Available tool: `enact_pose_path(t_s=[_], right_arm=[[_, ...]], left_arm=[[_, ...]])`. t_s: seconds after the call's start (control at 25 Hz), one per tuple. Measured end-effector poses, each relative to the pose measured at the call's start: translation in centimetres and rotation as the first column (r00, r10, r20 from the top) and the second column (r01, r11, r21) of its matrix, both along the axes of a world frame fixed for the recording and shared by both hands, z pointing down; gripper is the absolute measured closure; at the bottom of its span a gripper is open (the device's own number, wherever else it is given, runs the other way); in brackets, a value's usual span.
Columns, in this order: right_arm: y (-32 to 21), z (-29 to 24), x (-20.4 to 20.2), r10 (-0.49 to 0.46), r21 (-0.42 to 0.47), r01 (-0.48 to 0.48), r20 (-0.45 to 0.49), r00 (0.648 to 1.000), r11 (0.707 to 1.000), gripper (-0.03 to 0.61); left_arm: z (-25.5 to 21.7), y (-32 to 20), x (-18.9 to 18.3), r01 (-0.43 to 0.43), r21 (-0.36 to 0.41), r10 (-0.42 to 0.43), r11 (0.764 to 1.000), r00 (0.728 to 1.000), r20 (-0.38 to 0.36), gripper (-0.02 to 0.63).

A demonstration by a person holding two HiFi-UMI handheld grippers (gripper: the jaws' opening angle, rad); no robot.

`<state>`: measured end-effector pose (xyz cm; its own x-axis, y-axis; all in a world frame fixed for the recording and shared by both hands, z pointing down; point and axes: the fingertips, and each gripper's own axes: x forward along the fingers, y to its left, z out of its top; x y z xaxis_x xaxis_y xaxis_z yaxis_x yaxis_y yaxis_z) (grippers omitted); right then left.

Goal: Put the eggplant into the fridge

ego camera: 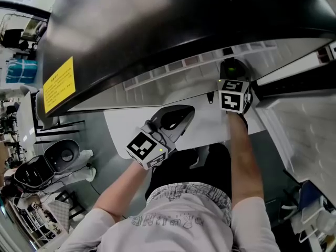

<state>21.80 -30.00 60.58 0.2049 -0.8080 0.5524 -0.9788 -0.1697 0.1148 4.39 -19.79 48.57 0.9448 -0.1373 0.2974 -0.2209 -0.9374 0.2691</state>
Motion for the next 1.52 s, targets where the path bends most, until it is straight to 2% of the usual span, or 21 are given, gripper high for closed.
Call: enact_pose_path(t_s=[0.44, 0.84, 1.08, 1.52], right_arm=[[1.4, -0.3, -0.7, -0.017, -0.008, 0.017, 0.017, 1.000, 1.000, 0.379], [2.4, -4.8, -1.7, -0.030, 0.039, 0.030, -0.005, 1.000, 0.999, 0.371], [3.6, -7.9, -3.0, -0.057, 0.081, 0.056, 0.010, 0.998, 0.995, 0.389], [6.8, -15.3, -6.6, -0.160, 0.160, 0.156, 0.011, 0.987, 0.975, 0.447]], left_arm=[[-1.2, 1.8, -0.4, 0.023, -0.011, -0.023, 1.000, 1.000, 0.007, 0.607], [-3.9, 2.9, -1.2, 0.036, -0.005, -0.036, 0.999, 0.999, -0.007, 0.607], [-5.8, 3.4, -1.8, 0.050, 0.009, -0.050, 0.999, 0.998, -0.031, 0.607], [-9.3, 4.1, -3.2, 0.094, 0.028, -0.092, 0.995, 0.993, -0.070, 0.607]])
